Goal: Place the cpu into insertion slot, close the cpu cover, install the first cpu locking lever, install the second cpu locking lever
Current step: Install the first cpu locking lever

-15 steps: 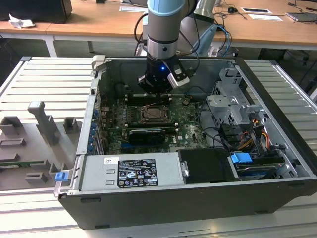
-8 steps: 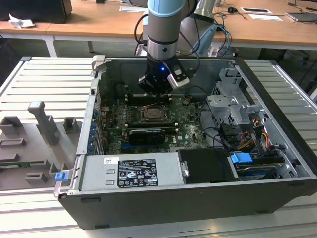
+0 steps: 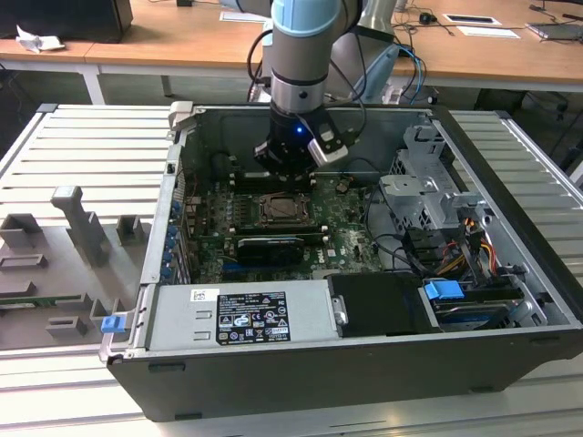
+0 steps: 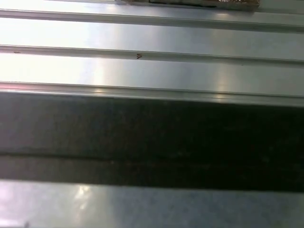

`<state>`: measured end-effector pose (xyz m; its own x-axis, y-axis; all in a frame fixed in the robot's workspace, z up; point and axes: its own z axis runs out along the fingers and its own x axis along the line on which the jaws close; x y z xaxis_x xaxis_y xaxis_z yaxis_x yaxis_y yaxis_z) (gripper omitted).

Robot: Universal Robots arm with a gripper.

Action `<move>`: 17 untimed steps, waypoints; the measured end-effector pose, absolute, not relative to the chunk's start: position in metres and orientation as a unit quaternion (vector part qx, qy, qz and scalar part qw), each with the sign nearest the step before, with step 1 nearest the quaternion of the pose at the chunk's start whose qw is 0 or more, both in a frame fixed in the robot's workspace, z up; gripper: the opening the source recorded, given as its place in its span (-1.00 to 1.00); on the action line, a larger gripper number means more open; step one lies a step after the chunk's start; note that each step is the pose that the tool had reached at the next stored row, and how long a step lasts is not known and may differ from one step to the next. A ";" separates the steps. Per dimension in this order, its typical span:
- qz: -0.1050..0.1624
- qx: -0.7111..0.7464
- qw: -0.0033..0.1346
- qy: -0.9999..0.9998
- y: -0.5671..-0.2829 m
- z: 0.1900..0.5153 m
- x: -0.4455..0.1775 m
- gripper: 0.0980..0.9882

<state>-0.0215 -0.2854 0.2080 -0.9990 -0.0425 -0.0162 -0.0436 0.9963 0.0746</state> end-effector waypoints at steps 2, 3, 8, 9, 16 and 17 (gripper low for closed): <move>0.038 -0.022 0.007 0.999 -0.285 0.207 -0.022 -0.98; 0.038 -0.022 0.007 0.999 -0.285 0.206 -0.021 -0.98; 0.037 -0.022 0.007 0.999 -0.285 0.204 -0.021 -0.98; 0.037 -0.022 0.007 0.999 -0.285 0.204 -0.021 -0.98; 0.037 -0.022 0.007 0.999 -0.285 0.206 -0.021 -0.98; 0.037 -0.022 0.007 0.999 -0.285 0.206 -0.021 -0.98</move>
